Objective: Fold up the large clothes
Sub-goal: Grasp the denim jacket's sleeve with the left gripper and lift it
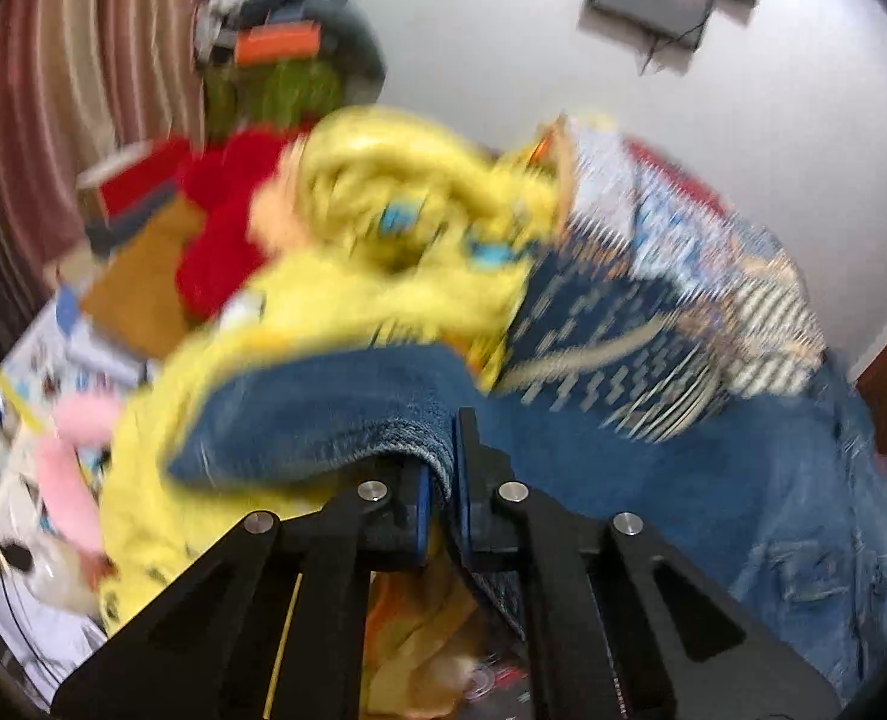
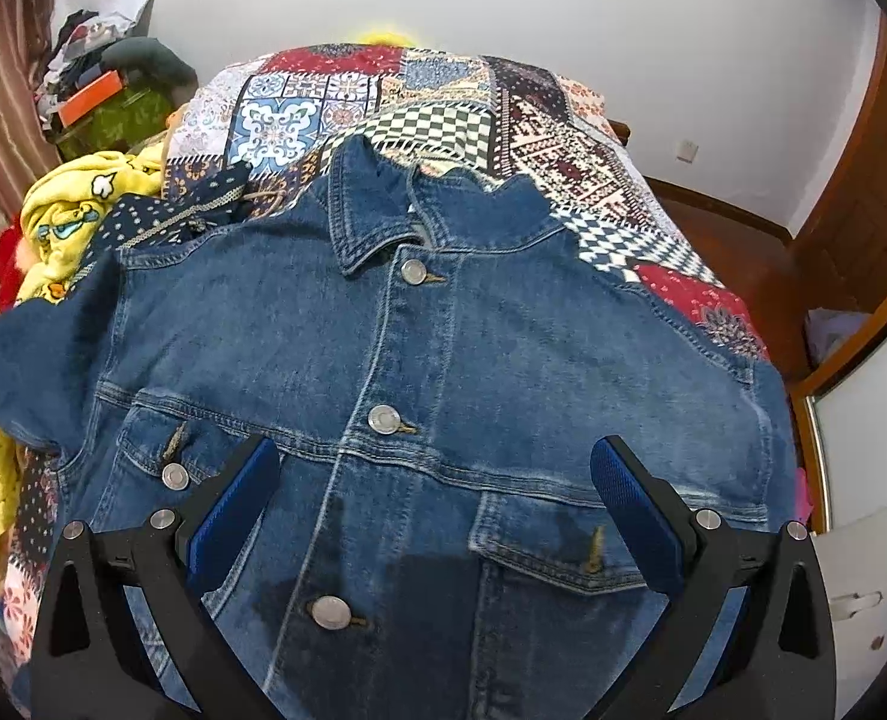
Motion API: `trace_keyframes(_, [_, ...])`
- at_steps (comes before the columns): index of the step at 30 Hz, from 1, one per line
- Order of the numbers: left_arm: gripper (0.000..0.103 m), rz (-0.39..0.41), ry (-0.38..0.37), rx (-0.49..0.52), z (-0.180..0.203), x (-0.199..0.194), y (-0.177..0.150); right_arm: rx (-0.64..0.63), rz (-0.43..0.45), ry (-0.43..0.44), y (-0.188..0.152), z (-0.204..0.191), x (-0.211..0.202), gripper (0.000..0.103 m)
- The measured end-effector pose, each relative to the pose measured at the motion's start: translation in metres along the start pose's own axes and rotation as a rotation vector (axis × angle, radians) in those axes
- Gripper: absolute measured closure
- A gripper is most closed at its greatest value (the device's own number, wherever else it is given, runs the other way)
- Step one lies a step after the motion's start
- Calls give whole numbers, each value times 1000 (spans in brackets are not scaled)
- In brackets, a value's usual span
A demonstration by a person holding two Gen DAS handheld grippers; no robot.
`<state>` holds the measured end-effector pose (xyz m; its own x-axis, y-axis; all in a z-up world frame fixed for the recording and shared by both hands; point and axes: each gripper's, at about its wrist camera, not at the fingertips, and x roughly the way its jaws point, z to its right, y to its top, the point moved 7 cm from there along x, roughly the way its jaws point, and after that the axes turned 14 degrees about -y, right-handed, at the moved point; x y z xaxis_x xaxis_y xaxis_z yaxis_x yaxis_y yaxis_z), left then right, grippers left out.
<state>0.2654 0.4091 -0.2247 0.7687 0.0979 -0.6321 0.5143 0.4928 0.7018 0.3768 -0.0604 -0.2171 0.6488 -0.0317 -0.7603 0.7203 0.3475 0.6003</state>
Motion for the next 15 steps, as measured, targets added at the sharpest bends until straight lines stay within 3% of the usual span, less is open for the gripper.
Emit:
trace_keyframes(8, [99, 196, -134, 131, 117, -42, 69, -10, 51, -24, 6, 30, -17, 0])
trace_keyframes(15, [99, 187, -288, 257, 237, -35, 57, -10, 98, -32, 5, 58, -30, 0])
